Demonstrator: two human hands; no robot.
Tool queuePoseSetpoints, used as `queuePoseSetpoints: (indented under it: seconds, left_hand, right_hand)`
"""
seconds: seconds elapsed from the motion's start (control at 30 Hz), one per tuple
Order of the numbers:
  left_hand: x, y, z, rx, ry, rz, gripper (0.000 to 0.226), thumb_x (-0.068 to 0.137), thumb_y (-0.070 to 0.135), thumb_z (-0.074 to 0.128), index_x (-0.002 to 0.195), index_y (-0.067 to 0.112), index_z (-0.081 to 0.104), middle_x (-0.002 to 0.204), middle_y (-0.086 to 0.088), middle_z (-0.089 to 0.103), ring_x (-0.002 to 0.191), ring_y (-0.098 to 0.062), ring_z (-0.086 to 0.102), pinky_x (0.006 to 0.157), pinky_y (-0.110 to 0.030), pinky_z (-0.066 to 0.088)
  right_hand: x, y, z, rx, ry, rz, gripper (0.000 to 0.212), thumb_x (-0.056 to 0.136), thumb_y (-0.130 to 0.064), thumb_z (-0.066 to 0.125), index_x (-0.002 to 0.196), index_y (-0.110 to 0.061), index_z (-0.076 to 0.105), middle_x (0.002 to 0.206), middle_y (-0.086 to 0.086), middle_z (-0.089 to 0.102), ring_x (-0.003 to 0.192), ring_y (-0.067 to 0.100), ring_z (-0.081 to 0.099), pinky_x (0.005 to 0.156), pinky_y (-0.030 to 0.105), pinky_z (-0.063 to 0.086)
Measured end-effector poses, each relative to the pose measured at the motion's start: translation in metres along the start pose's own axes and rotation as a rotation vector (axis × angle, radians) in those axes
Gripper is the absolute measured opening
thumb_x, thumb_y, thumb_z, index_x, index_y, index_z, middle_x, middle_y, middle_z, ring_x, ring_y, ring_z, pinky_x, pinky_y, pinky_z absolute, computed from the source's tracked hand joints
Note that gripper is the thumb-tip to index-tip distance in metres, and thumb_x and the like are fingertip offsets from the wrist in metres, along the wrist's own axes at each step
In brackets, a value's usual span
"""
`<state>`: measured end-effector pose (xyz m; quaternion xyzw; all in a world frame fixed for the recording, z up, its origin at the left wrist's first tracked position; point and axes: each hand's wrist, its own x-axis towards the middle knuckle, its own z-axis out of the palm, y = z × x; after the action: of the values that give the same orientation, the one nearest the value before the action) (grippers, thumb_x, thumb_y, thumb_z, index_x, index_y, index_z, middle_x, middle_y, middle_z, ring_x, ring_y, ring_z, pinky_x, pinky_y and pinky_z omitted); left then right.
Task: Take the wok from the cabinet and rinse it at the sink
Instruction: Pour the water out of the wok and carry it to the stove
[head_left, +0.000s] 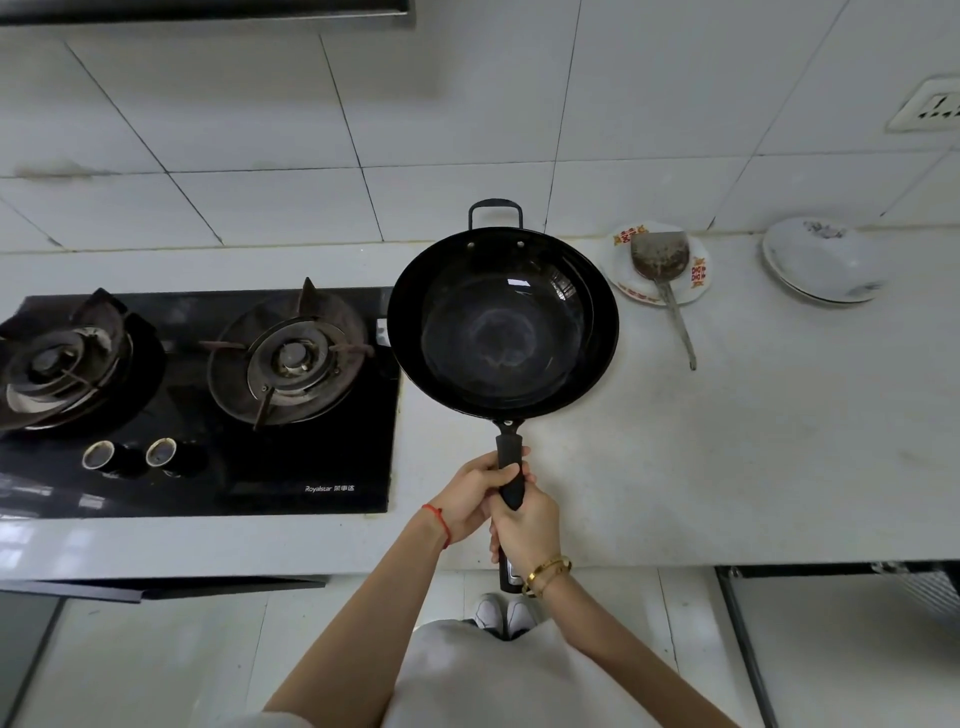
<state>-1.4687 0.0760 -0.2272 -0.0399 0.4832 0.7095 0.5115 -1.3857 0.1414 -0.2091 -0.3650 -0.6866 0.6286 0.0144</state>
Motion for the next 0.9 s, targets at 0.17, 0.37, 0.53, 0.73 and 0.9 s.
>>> queuePoseSetpoints:
  seconds: [0.17,0.37,0.53,0.73,0.9]
  left_hand:
    - [0.001,-0.001,-0.002,-0.008,-0.012,-0.002,0.038,0.098,0.003,0.049,0.135,0.0,0.049,0.099,-0.008,0.062,0.1,-0.021,0.061,0.095,-0.032,0.05]
    - [0.001,-0.002,-0.005,-0.031,-0.034,-0.007,0.038,0.096,0.003,0.051,0.134,0.0,0.051,0.099,-0.008,0.062,0.101,-0.022,0.06,0.099,-0.037,0.047]
    - [0.0,0.0,-0.006,-0.015,-0.019,-0.005,0.037,0.096,0.002,0.05,0.133,-0.001,0.052,0.099,-0.009,0.064,0.104,-0.024,0.061,0.103,-0.038,0.046]
    - [-0.001,0.001,-0.002,0.023,0.032,-0.003,0.034,0.097,0.003,0.048,0.131,0.002,0.054,0.115,-0.013,0.069,0.113,-0.028,0.065,0.101,-0.037,0.049]
    - [-0.003,-0.003,0.005,0.112,0.13,0.003,0.031,0.098,0.01,0.052,0.129,0.004,0.055,0.12,-0.011,0.071,0.117,-0.028,0.064,0.102,-0.038,0.05]
  right_hand:
    - [0.0,0.002,0.0,-0.035,0.004,-0.014,0.011,0.09,-0.009,0.057,0.099,-0.002,0.055,0.046,0.009,0.054,0.03,0.02,0.051,0.032,0.029,0.045]
    - [0.0,0.002,0.001,-0.044,-0.011,-0.023,0.015,0.092,-0.011,0.057,0.104,-0.004,0.054,0.044,0.007,0.054,0.029,0.019,0.051,0.031,0.028,0.044]
    - [0.0,0.002,0.003,-0.053,-0.02,-0.011,0.009,0.092,-0.01,0.055,0.092,-0.001,0.053,0.046,0.009,0.055,0.03,0.02,0.052,0.033,0.03,0.047]
    - [0.003,0.001,0.002,-0.12,-0.045,0.018,0.025,0.092,-0.011,0.052,0.069,-0.001,0.057,0.048,0.011,0.056,0.032,0.023,0.054,0.037,0.034,0.051]
    - [0.01,0.001,-0.008,-0.292,-0.131,0.005,0.027,0.092,-0.023,0.052,0.071,-0.008,0.058,0.056,0.01,0.062,0.045,0.023,0.06,0.047,0.037,0.055]
